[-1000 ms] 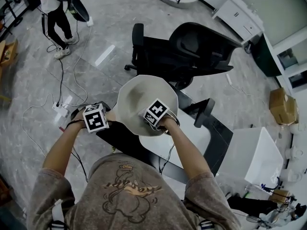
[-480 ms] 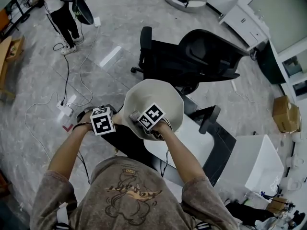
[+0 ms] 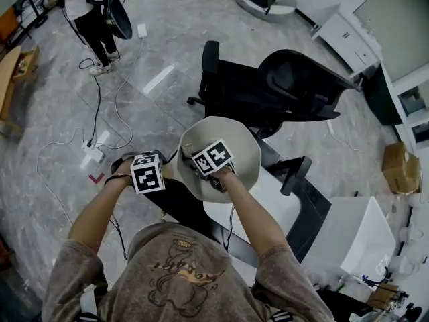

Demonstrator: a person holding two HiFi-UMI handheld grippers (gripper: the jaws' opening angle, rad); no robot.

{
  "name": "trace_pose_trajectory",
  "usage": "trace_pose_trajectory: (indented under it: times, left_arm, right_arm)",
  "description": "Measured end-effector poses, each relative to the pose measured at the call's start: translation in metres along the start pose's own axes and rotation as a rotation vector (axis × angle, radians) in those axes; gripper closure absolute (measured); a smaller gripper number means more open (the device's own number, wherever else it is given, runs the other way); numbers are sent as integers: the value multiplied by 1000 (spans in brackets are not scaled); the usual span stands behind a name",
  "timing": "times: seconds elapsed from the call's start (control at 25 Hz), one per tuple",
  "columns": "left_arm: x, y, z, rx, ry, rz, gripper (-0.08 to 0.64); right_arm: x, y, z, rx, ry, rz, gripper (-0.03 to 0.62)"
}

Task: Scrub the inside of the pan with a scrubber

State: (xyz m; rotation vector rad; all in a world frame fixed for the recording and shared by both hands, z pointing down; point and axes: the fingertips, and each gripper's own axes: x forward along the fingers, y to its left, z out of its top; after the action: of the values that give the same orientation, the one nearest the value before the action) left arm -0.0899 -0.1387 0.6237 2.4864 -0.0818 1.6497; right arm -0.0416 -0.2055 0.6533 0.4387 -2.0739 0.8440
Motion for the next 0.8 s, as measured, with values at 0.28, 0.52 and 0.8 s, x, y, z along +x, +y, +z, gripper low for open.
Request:
trace_pose_trajectory:
  times: [0.28,0.52,0.8]
  left_arm:
    - [-1,1,0,9,8,-4,318]
    - [0,2,-1,12,11,-1,318]
    - [-1,1,0,13,14,-1,318]
  right_arm:
    - [-6,-23,23,8,-68,-74,505]
    - [-12,-51,31,31,-102,-164,505]
    - [-36,-95,33,108,-164,-290,505]
